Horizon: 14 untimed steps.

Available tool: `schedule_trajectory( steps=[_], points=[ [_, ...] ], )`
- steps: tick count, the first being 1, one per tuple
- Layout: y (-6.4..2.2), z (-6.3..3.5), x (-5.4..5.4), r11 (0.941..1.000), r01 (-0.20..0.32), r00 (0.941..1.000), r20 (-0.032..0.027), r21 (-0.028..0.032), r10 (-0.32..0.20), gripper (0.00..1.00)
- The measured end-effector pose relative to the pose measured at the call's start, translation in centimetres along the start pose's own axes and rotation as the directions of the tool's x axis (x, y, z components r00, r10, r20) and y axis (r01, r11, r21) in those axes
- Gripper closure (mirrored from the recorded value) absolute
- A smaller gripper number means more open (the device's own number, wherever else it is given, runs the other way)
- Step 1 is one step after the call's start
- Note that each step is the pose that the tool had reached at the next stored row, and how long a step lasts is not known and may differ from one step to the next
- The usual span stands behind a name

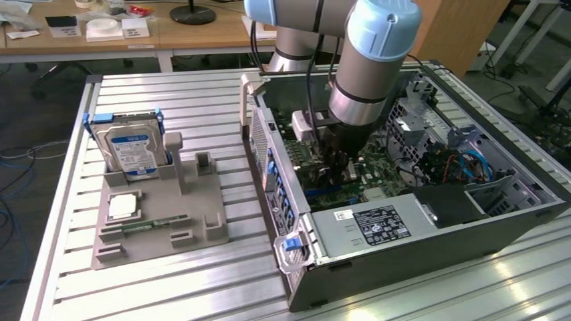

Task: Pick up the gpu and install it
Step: 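Insert the gpu into the slot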

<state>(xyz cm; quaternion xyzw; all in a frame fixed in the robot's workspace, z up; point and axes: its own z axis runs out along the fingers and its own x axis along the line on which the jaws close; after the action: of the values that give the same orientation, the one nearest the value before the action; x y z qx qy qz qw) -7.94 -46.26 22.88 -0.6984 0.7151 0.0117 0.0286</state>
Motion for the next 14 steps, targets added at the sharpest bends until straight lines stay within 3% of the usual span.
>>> schedule_trajectory(
  steps=[7, 14],
  points=[
    [0.0, 0.67, 0.04, 1.0, 0.0, 1.0, 0.0015, -0.0005, 0.0, 0.72],
    [0.01, 0.43, 0.02, 1.0, 0.0, 1.0, 0.0017, -0.0007, 0.0, 0.72]
  ],
)
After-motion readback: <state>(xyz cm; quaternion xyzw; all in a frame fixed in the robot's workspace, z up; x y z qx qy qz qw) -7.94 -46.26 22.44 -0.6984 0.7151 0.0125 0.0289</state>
